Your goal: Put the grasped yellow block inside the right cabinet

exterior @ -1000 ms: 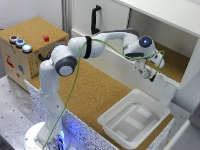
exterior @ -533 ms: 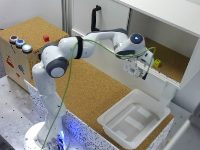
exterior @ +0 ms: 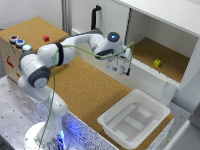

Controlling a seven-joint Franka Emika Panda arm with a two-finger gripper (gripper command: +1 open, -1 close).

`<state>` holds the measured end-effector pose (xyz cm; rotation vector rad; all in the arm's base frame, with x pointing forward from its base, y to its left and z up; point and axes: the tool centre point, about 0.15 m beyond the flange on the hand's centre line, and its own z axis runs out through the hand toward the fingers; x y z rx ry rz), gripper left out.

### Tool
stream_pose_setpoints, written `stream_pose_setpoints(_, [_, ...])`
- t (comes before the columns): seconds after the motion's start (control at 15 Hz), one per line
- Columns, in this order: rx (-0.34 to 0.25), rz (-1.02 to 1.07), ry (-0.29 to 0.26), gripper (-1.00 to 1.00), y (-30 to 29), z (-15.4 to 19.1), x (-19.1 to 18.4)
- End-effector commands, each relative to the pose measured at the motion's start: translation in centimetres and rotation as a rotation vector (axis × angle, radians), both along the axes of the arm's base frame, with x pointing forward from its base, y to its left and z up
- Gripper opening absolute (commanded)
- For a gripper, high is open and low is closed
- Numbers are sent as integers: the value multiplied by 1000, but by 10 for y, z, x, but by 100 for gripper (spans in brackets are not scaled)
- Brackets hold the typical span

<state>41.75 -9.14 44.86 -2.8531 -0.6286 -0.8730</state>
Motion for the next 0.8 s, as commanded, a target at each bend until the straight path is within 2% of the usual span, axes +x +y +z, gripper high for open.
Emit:
stream_pose_setpoints(0.0, [-60, -5, -88, 100, 16, -16, -38])
stream_pose_setpoints(0.53, [-60, -5, -88, 100, 16, -16, -38])
stream_pose_setpoints(0.6, [-4, 35, -78, 100, 14, -9, -40])
stream_pose_setpoints(0.67, [-6, 80, -89, 100, 43, 0, -44])
stream_pose_setpoints(0.73, [41, 84, -85, 100, 68, 7, -46])
